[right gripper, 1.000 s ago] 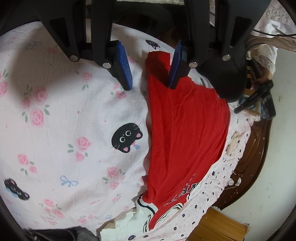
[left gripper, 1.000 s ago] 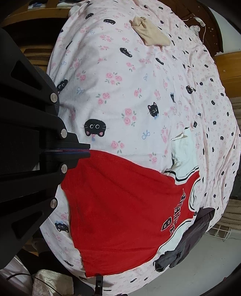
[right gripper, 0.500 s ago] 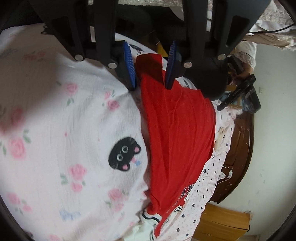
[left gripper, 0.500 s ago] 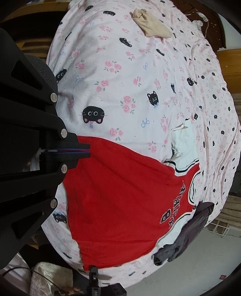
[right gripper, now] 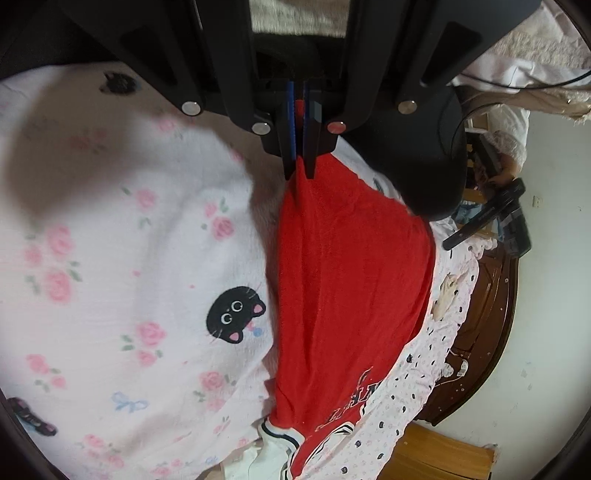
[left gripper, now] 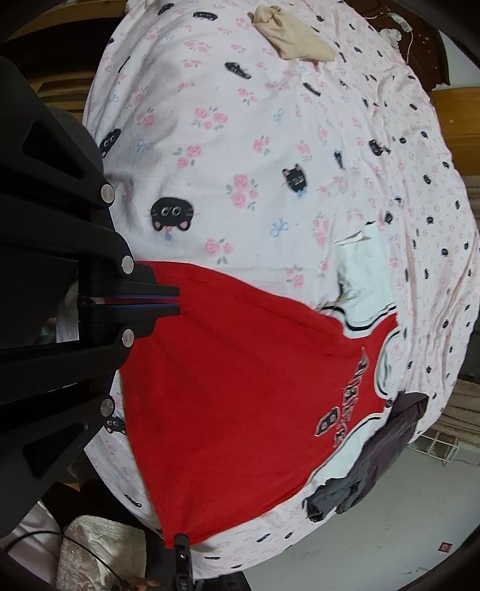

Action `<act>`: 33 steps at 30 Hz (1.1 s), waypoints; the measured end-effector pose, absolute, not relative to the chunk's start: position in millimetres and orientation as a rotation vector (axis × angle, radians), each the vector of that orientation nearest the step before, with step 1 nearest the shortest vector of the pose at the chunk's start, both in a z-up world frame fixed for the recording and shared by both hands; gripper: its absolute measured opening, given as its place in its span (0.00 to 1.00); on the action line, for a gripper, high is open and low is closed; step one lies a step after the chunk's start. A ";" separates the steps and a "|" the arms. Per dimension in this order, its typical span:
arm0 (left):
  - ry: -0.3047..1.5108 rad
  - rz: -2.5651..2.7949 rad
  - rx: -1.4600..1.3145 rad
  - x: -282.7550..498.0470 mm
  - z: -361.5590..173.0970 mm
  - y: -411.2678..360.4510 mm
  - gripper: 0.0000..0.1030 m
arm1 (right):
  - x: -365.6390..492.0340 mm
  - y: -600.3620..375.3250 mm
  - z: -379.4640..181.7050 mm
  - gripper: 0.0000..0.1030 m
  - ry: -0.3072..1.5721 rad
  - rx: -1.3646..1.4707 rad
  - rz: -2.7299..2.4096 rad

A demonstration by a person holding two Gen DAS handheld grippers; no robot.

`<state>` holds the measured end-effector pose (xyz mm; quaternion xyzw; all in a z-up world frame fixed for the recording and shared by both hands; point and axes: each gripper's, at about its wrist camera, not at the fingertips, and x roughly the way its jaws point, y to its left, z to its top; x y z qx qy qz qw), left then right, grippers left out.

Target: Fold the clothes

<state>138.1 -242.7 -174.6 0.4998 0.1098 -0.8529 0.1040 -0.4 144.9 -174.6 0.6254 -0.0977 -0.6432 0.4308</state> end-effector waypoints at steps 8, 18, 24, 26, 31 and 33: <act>0.326 -2.476 1.552 129.4 -195.5 -239.5 0.02 | -9.7 144.2 -187.7 0.03 -0.201 1.647 -1.622; 0.343 -2.551 1.496 130.7 -162.8 -244.1 0.09 | -6.6 128.8 -188.0 0.28 -0.043 1.694 -1.632; 0.395 -2.696 1.393 94.5 -130.7 -260.8 0.37 | -13.6 135.7 -163.4 0.35 0.083 1.670 -1.702; 0.449 -2.737 1.391 72.7 -129.0 -269.8 0.37 | -18.6 136.9 -157.6 0.35 0.091 1.657 -1.723; 0.744 -2.742 1.463 19.1 -149.7 -301.9 0.37 | -28.1 139.2 -151.9 0.35 0.100 1.637 -1.765; 0.873 -2.719 1.476 3.3 -159.8 -313.0 0.37 | -29.3 138.5 -148.5 0.35 0.114 1.632 -1.771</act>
